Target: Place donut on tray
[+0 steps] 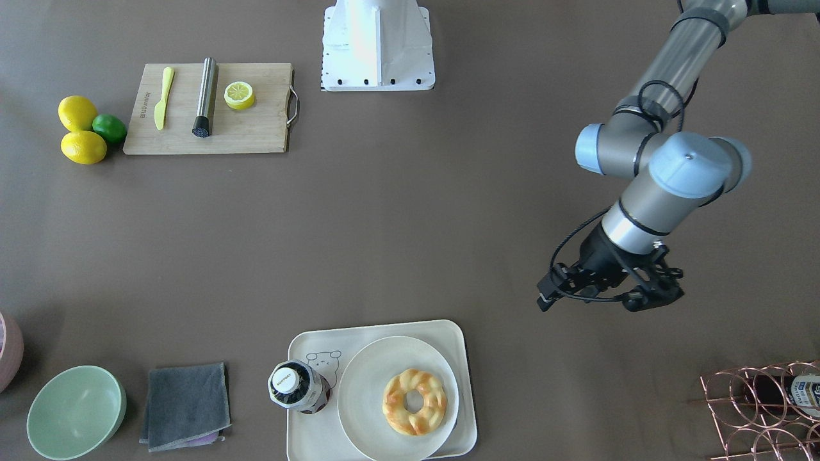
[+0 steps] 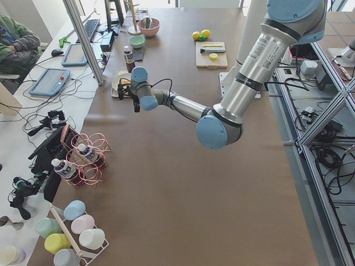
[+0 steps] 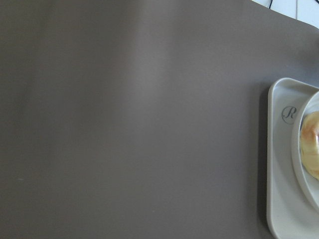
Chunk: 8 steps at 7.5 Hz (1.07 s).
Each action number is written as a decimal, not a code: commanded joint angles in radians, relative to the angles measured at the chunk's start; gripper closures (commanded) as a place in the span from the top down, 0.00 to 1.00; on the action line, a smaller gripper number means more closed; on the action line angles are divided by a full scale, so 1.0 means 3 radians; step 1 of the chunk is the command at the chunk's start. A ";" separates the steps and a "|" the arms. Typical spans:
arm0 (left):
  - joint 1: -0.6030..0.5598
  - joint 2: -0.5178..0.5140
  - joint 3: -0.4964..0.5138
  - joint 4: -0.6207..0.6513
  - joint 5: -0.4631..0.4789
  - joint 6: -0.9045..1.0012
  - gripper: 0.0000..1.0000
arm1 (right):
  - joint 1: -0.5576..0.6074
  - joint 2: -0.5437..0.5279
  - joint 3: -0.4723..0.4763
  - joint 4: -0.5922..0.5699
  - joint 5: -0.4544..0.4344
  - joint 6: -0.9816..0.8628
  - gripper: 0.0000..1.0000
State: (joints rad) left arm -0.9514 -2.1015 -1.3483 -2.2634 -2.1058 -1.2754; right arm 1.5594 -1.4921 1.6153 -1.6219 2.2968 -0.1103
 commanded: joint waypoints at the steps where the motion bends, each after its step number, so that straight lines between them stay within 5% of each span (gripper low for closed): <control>1: -0.0829 0.0831 -0.0444 0.0109 -0.0862 0.1213 0.98 | 0.0297 -0.0317 -0.0010 0.0002 -0.0032 -0.0367 1.00; 3: -0.1352 0.1159 -0.0440 0.0613 -0.1060 0.2587 0.98 | 0.0355 -0.0405 -0.0087 -0.0004 -0.0053 -0.0374 1.00; 5: -0.1903 0.1212 -0.0435 0.1603 -0.1019 0.4055 0.98 | 0.0350 -0.0421 -0.0108 0.0002 -0.0053 -0.0333 1.00; 8: -0.2299 0.1399 -0.0435 0.2084 -0.0875 0.4894 0.98 | 0.0350 -0.0421 -0.0133 0.0027 -0.0053 -0.0328 1.00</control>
State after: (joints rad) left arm -1.5755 -1.7323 -1.4794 -1.6958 -2.3786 0.0567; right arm 1.6644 -1.6191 1.5823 -1.6186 2.2815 -0.2104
